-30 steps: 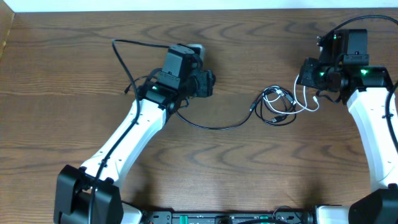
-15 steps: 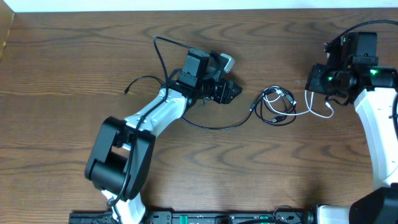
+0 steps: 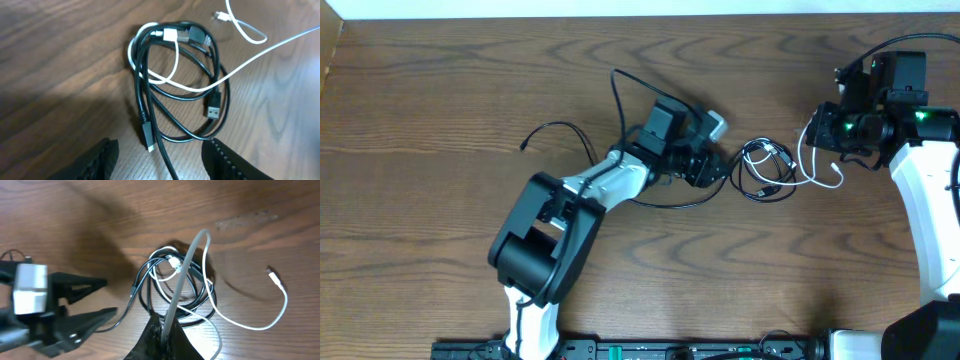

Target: Untangle cables

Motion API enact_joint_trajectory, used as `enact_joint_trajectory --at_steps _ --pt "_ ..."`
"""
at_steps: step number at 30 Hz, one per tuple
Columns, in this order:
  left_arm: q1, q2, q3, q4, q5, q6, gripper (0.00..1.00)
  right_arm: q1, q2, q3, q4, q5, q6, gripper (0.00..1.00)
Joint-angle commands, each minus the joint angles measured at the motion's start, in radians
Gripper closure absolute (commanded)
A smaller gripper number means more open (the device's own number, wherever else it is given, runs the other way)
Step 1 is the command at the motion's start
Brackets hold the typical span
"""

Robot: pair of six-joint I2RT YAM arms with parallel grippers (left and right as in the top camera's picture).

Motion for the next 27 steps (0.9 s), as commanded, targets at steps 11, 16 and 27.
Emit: enact_joint_trajectory --at_steps 11,16,27 --pt "-0.039 0.033 -0.004 0.078 -0.098 0.052 0.43 -0.003 0.001 0.012 -0.035 -0.112 -0.046 0.99" --pt "-0.039 0.073 0.005 0.128 -0.098 0.047 0.43 -0.003 0.001 0.012 -0.044 -0.114 -0.046 0.99" --pt "-0.048 0.142 0.113 0.129 -0.097 0.003 0.43 -0.003 0.0 0.012 -0.053 -0.13 -0.053 0.99"
